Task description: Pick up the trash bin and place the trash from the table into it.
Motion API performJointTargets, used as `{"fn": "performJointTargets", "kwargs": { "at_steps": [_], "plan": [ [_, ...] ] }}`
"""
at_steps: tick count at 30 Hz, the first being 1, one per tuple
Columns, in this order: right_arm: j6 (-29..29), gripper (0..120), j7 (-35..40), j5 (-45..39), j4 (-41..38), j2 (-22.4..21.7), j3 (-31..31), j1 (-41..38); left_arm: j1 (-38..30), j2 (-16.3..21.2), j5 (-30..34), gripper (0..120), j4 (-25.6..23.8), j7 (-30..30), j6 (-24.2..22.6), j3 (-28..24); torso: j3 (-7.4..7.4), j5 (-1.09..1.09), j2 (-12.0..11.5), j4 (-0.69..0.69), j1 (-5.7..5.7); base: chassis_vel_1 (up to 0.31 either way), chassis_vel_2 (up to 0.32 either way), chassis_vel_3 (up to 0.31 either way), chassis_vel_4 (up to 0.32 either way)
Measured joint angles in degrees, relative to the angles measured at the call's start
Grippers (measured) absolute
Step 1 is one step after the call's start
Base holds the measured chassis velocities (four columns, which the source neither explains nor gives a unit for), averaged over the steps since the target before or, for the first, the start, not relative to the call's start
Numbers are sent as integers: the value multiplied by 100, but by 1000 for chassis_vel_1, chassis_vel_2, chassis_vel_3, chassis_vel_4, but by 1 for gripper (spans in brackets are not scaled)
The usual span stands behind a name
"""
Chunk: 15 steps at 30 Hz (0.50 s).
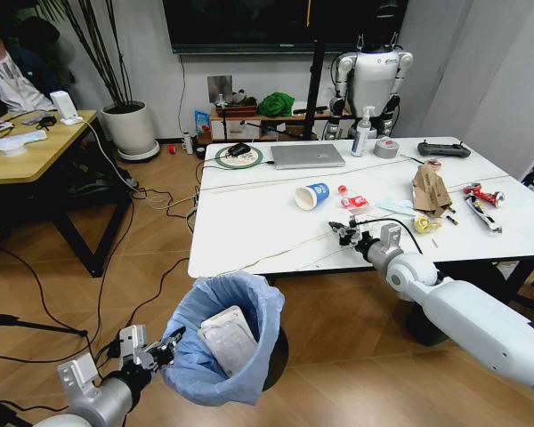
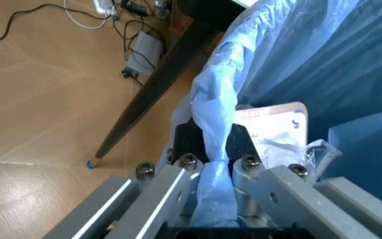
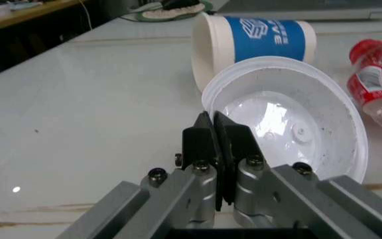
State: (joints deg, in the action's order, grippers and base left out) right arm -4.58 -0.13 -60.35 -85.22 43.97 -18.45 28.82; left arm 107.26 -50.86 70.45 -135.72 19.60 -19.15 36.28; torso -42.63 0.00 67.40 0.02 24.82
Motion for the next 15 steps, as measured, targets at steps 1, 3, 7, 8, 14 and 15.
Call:
{"fn": "performJointTargets", "kwargs": {
  "at_steps": [1, 3, 7, 8, 14, 15],
  "plan": [
    [17, 0, -4, -30, -131, -43, 0, -5, -21, 52, 17, 0, 8, 0, 0, -10, 0, -1, 0, 0, 0, 0, 0, 0, 0],
    [62, 0, -20, -86, -370, -102, 0, -6, -58, 135, 44, 0, 33, -1, 0, -20, 0, 0, 0, -1, 0, 0, 0, 0, 0],
    [273, 0, -98, -286, -1082, -286, 23, 10, -137, 439, 91, 0, 115, -16, -2, -60, 1, 1, 0, 1, 0, 0, 0, 0, 0],
    [273, 0, -98, -286, -1082, -286, 23, 10, -137, 439, 91, 0, 115, -16, -2, -60, 1, 1, 0, 1, 0, 0, 0, 0, 0],
    [711, 0, -324, -455, -1766, -569, 22, 77, -234, 740, 71, 0, 167, -66, -2, -176, 2, 0, 0, -1, 0, 0, 0, 0, 0],
    [790, 0, -402, -528, -1975, -676, 22, 123, -231, 805, 45, 0, 198, -93, 2, -218, 2, 0, 0, -1, 0, 0, 0, 0, 0]
  ]
}}
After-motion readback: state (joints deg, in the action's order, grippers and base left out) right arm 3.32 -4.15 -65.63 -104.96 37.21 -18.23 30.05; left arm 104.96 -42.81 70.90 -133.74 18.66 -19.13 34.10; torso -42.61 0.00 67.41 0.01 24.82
